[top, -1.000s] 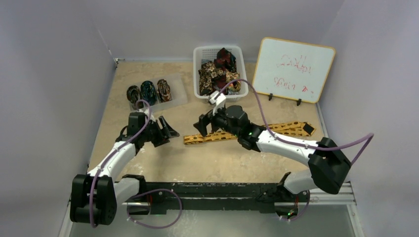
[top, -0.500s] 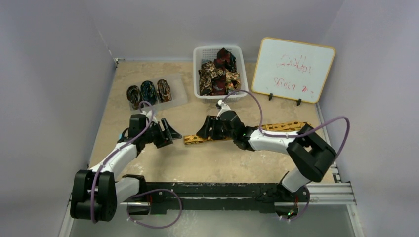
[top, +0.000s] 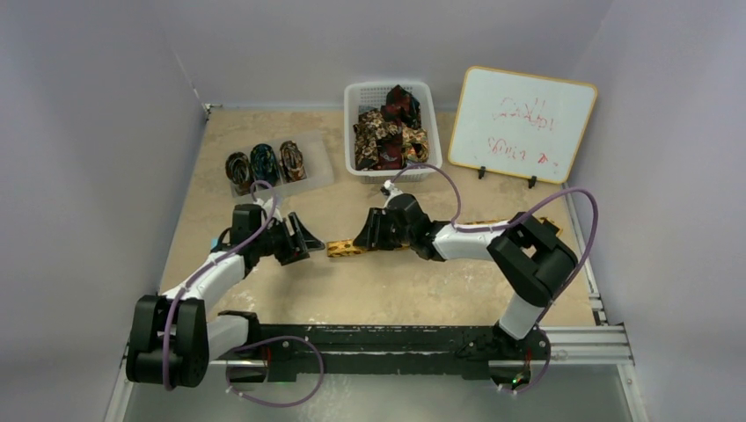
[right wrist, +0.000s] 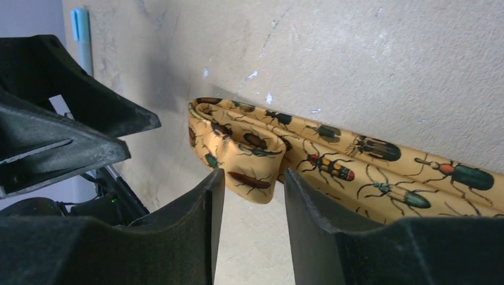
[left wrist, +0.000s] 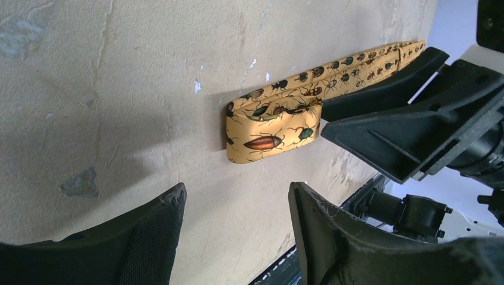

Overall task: Roll the ties
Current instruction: Roll the tie at the center of the board.

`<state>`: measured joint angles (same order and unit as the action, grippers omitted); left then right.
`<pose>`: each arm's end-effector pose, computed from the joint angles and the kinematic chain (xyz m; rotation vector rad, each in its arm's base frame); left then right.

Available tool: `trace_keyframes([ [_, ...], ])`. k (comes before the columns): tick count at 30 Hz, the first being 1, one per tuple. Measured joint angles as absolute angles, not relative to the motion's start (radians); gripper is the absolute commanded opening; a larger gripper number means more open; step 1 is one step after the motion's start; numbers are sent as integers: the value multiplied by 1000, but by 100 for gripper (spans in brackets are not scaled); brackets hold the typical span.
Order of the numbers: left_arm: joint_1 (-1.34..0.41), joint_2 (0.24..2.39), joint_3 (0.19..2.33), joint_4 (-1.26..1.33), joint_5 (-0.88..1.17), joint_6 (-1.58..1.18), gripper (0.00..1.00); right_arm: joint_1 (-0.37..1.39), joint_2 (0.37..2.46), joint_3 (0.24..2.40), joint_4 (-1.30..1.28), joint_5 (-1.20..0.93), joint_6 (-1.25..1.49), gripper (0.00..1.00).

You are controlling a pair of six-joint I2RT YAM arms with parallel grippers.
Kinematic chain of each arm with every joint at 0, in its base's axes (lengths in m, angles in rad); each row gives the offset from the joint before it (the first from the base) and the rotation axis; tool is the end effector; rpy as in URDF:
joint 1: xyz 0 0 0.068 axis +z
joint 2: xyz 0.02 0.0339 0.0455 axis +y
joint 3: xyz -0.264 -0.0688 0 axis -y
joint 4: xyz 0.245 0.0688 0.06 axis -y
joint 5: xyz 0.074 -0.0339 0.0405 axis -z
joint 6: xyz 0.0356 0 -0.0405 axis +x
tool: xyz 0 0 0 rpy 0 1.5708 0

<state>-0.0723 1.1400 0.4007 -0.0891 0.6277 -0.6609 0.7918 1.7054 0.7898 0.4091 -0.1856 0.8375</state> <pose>0.1987 -0.0354 0.1569 -0.4149 2.4372 -1.0854 0.2395 0.2520 0.1645 -0.0732 2.2929 1.1275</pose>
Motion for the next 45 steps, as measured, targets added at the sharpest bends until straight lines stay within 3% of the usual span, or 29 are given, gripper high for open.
trace_keyframes([
  [6, -72, 1149, 401, -79, 637, -661, 62, 768, 1741, 803, 407, -213, 833, 46],
  [9, -72, 1153, 401, -70, 644, -660, 62, 764, 1741, 806, 407, -227, 829, 42],
  [16, -72, 1161, 401, -68, 652, -660, 61, 764, 1738, 809, 411, -278, 834, 55],
  [33, -72, 1169, 374, -9, 685, -661, 62, 765, 1744, 841, 385, -279, 807, 14],
  [45, -72, 1229, 361, 72, 731, -662, 61, 758, 1787, 855, 368, -277, 781, 10],
])
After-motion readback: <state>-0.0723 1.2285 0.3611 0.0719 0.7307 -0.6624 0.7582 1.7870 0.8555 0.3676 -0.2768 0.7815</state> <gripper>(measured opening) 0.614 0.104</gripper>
